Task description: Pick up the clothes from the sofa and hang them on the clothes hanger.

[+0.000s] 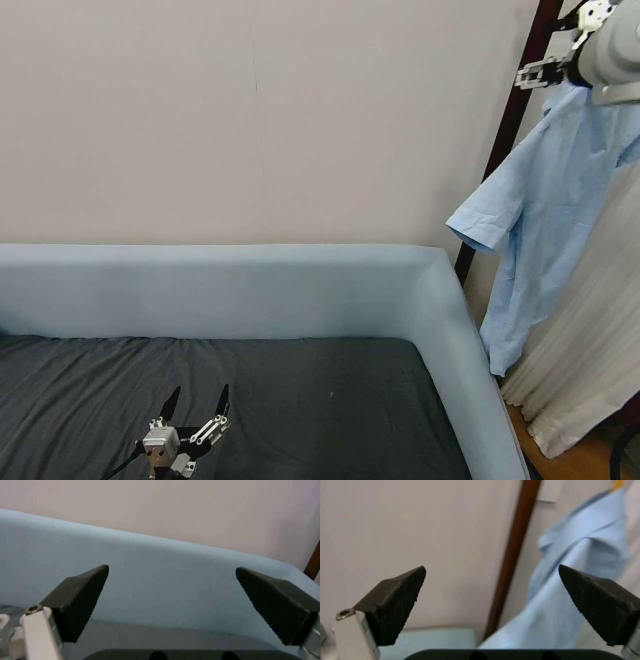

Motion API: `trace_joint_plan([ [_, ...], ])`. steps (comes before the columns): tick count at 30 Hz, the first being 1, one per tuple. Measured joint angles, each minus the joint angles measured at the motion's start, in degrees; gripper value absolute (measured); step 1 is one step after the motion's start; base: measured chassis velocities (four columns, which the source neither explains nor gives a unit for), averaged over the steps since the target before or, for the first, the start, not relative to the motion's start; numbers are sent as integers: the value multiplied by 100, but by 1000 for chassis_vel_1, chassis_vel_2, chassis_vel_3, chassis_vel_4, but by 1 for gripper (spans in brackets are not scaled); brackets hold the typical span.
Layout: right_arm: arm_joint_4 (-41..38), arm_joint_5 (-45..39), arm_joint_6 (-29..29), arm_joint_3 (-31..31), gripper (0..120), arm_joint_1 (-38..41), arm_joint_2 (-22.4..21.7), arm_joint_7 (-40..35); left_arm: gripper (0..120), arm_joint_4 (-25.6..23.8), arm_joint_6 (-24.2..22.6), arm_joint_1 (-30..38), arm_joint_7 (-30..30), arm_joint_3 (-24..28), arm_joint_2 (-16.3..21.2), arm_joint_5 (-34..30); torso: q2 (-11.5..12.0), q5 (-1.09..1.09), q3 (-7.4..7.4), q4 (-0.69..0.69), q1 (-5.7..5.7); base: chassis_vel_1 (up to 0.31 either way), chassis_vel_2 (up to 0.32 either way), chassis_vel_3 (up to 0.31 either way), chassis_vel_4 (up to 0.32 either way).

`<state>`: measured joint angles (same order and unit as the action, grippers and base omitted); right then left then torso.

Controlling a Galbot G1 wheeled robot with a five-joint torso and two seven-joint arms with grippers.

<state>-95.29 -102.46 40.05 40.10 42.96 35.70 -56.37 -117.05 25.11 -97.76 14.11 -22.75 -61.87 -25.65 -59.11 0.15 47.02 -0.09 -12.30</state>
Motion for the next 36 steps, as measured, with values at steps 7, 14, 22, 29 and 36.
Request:
trace_joint_plan([
  [7,-974,234,-410,-850,100,-962,-101,223,100,0,0,0,0,0,0,0,0,-2,0,2,0,0,0,0,0],
  [14,-1822,1421,-1193,-2574,100,-3280,-731,1525,100,0,0,1,0,0,0,0,0,0,0,0,-1,0,0,0,0],
  [22,-2767,2452,-1871,-4011,100,-5950,-1317,2391,100,0,1,0,0,0,0,0,-1,-1,-1,-2,0,0,0,0,0],
  [29,-2962,3874,-2093,-5456,100,-8368,-639,2787,100,0,0,0,0,0,1,0,0,-1,0,1,-1,0,0,0,0],
  [36,-3032,5045,-2422,-6652,100,-10461,99,3327,100,0,0,0,0,1,1,0,0,-2,0,-1,-1,0,0,0,0],
])
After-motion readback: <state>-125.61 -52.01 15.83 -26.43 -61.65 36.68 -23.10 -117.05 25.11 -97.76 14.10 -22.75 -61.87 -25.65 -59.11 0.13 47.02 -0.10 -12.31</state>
